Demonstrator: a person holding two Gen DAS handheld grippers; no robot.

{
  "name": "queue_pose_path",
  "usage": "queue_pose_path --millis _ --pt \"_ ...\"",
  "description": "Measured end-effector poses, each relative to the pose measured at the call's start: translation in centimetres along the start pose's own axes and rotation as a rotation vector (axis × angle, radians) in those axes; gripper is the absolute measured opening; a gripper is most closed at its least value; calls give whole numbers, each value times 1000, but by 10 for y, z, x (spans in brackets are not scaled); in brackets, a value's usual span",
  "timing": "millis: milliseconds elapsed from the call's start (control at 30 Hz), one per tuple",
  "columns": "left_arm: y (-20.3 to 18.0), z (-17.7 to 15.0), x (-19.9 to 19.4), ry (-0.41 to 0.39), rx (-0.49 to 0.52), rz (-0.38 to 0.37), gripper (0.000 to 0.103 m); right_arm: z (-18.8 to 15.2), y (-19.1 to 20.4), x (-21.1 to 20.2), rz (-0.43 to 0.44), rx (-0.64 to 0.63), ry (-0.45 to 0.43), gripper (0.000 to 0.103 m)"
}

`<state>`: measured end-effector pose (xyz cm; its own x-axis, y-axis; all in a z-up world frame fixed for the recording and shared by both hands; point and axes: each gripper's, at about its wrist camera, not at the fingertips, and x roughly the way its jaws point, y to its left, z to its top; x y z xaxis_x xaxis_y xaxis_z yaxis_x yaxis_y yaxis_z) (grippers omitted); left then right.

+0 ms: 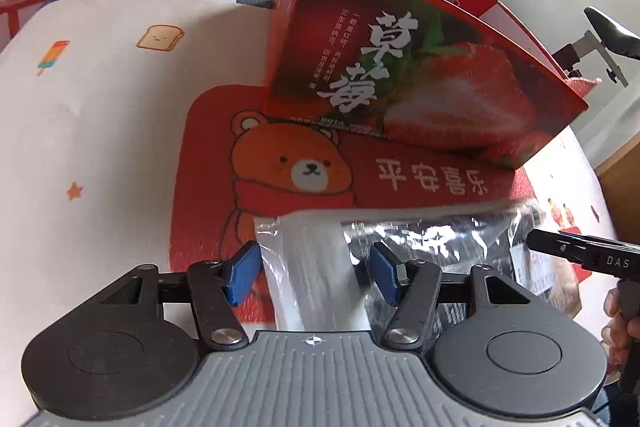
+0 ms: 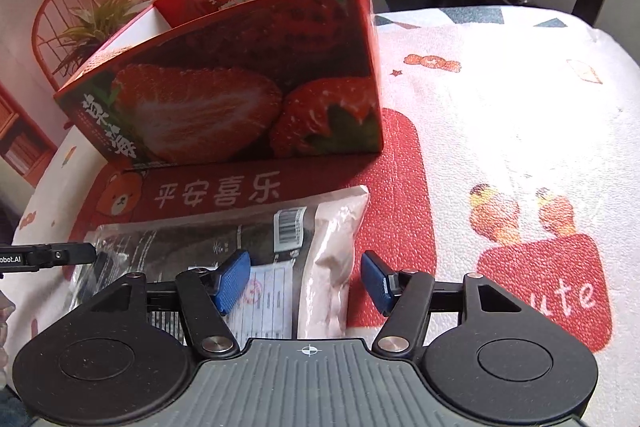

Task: Organize soft objects
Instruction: 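Close the left tool on the clear bag edge while the right tool closes on it, then lift the clear bag with the left tool while the right tool lifts it, lower into box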

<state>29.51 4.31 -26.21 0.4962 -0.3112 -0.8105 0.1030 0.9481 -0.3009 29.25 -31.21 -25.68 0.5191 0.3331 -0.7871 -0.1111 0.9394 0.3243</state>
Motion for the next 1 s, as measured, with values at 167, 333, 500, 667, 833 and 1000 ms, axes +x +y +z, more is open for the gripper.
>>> queue_pose_path --millis 167,333,500,667,833,1000 --pt "5 16 8 25 -16 -48 70 18 -7 12 45 32 69 63" --pt "4 23 9 31 -11 -63 72 27 -4 15 50 13 109 56" --pt "0 20 9 35 -41 -176 65 31 7 7 84 -12 115 45" --pt "13 16 -11 -4 -46 -225 45 35 9 -15 98 -72 75 33" --pt "10 16 -42 -51 50 -239 42 35 24 -45 109 -238 29 28" --pt "-2 13 -62 -72 164 -214 42 27 45 -64 59 -409 9 25"
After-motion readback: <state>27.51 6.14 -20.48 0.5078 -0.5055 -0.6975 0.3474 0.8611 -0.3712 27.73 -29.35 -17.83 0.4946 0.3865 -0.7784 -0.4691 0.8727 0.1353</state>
